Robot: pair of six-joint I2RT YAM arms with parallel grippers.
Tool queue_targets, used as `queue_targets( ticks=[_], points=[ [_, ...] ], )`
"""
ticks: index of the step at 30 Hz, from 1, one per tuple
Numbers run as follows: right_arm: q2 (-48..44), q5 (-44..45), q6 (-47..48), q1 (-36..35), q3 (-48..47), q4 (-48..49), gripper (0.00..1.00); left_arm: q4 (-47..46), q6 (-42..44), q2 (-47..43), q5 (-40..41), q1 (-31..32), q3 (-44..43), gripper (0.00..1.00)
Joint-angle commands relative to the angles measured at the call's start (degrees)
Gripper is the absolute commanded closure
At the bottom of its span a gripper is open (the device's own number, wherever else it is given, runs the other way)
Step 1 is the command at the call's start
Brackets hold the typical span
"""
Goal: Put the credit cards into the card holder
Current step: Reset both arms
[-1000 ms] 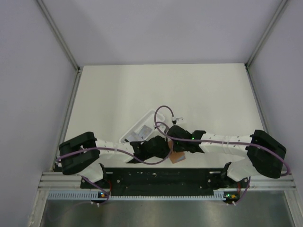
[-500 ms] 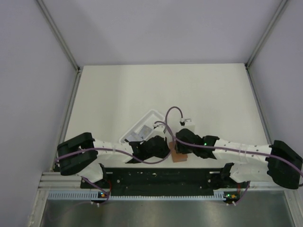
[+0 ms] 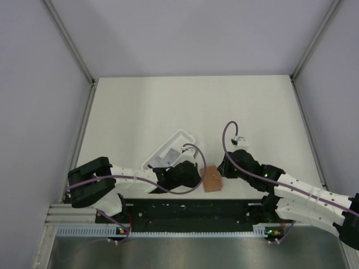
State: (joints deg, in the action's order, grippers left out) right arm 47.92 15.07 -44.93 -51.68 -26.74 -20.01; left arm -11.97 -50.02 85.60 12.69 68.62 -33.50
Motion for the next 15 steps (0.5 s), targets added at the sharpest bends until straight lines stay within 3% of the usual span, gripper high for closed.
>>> queue_targets(
  ticks=[1,8,13,15],
  points=[
    [-1.8,-1.8,0.8,0.8,1.0,-0.9,0.75,-1.1,0.6,-0.7,0.2,0.0,-1.0,1.00],
    [0.2,-1.6,-0.1,1.1,1.0,-3.1,0.73,-1.7,0.2,-0.1,-0.4,0.0,-0.8,1.00],
    [-3.5,-2.2,-0.7,1.3,1.3,-3.0,0.57,1.8,-0.6,-3.1,1.1,0.1,-0.2,1.00],
    [-6.3,-2.2,-1.0,1.7,1.6,-3.1,0.53,4.8,-1.3,-6.7,3.5,0.1,0.6,0.95]
  ],
)
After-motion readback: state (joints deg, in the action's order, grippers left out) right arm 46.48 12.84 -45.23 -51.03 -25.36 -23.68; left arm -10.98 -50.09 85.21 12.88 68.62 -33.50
